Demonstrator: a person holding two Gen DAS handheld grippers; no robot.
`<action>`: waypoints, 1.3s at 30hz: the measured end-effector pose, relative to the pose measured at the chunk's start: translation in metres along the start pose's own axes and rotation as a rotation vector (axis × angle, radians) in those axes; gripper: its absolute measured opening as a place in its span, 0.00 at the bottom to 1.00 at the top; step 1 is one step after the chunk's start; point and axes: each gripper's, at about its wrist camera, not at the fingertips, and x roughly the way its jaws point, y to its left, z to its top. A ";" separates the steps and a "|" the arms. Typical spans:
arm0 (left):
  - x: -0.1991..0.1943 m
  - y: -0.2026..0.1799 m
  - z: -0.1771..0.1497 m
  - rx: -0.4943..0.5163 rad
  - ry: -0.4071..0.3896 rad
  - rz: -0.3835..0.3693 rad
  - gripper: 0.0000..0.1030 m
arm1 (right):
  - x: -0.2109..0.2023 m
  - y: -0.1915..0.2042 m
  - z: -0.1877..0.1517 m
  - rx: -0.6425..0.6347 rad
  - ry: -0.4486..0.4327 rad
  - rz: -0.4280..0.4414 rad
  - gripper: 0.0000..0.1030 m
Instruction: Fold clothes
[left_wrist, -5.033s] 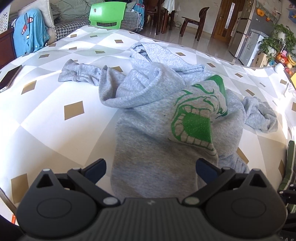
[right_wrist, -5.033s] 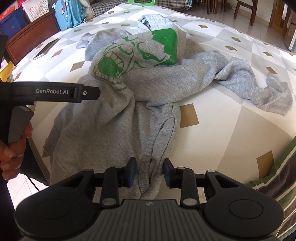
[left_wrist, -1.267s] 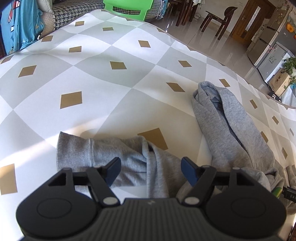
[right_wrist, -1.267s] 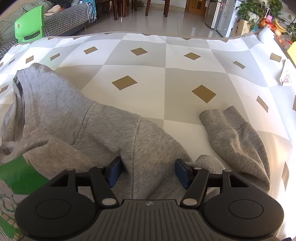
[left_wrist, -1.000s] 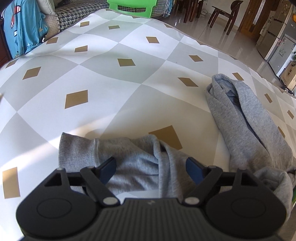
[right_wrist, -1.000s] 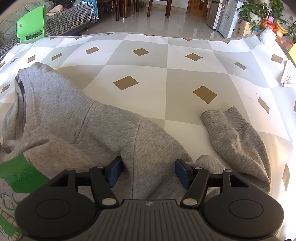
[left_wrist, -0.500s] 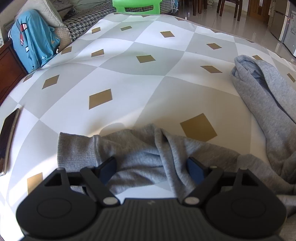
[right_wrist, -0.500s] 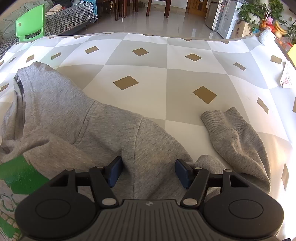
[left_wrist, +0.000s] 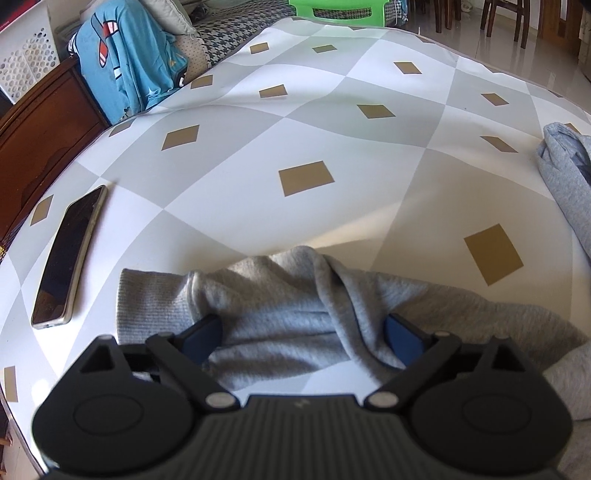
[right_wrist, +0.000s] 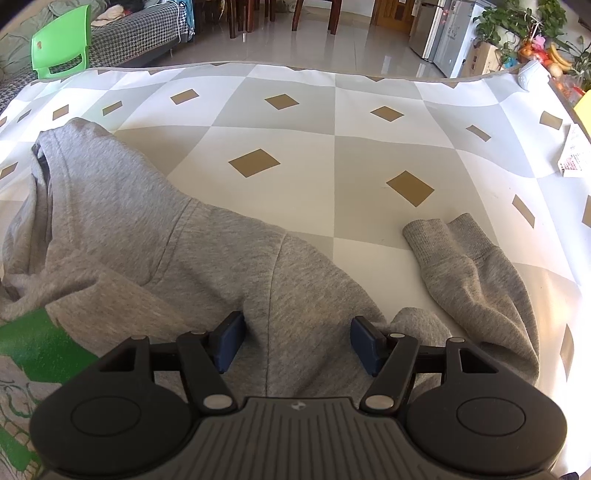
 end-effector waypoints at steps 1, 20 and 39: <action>0.000 0.004 -0.001 -0.006 0.002 0.003 0.93 | 0.000 0.001 0.000 -0.002 0.000 0.001 0.60; -0.010 0.085 -0.034 -0.156 0.049 0.053 1.00 | -0.007 -0.001 -0.008 -0.003 0.010 0.027 0.64; -0.081 0.039 -0.015 -0.233 -0.009 -0.184 1.00 | -0.038 0.016 -0.009 -0.058 -0.009 0.099 0.63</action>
